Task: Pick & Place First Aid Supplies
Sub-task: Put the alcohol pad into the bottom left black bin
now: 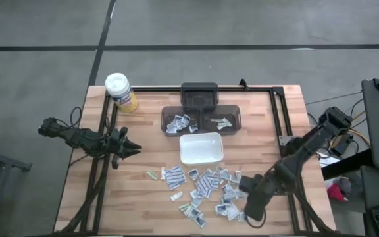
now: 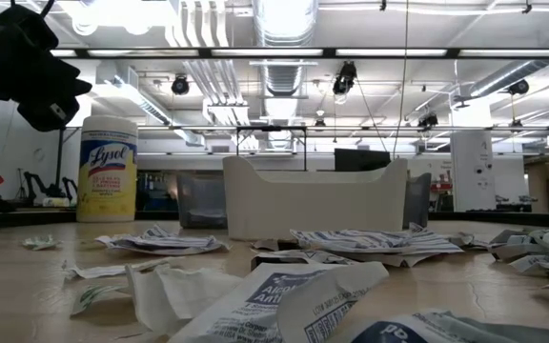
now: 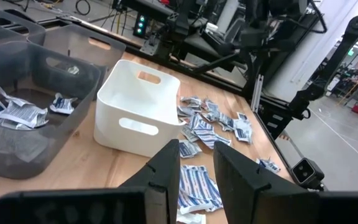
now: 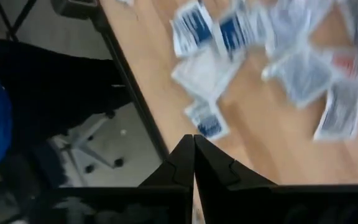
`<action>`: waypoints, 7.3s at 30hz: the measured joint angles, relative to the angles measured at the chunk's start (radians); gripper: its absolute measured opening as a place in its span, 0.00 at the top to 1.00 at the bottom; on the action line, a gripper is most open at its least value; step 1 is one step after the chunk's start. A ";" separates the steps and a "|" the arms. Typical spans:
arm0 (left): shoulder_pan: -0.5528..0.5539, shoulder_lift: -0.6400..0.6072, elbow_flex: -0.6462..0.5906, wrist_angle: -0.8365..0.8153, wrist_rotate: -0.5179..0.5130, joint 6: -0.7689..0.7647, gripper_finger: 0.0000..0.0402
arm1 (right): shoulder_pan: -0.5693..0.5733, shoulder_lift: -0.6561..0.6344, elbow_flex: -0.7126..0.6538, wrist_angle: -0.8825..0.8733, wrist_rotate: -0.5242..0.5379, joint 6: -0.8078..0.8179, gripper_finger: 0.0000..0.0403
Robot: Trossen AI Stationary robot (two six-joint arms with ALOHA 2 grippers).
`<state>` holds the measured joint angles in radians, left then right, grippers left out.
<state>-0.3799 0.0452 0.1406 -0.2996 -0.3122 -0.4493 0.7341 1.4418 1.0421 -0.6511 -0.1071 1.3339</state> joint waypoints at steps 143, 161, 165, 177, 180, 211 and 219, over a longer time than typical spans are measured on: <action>0.000 0.003 -0.014 0.001 -0.004 0.000 0.77 | 0.090 0.377 -0.033 0.007 -0.130 0.828 0.91; 0.000 0.003 -0.015 0.004 -0.004 0.005 0.77 | 0.092 0.383 0.101 -0.213 -0.120 0.706 0.98; 0.000 0.003 -0.015 0.026 -0.004 0.003 0.77 | 0.091 0.382 0.139 -0.210 -0.034 0.662 0.98; 0.000 0.003 -0.015 0.251 -0.004 0.000 0.77 | 0.091 0.380 0.247 -0.210 0.326 0.615 0.98; 0.000 0.003 -0.015 0.319 -0.004 0.000 0.77 | 0.084 0.379 0.284 -0.209 0.451 0.618 0.98; 0.000 0.349 0.102 0.529 -0.051 -0.004 0.77 | -0.470 0.377 0.580 -0.212 0.898 -0.448 0.98; 0.003 0.580 0.242 0.534 -0.214 0.112 0.77 | -0.538 0.377 0.590 -0.027 1.031 -0.783 0.98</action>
<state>-0.3773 0.6250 0.3824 0.2345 -0.5263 -0.3374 0.1965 1.8191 1.6321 -0.6782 0.9243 0.5511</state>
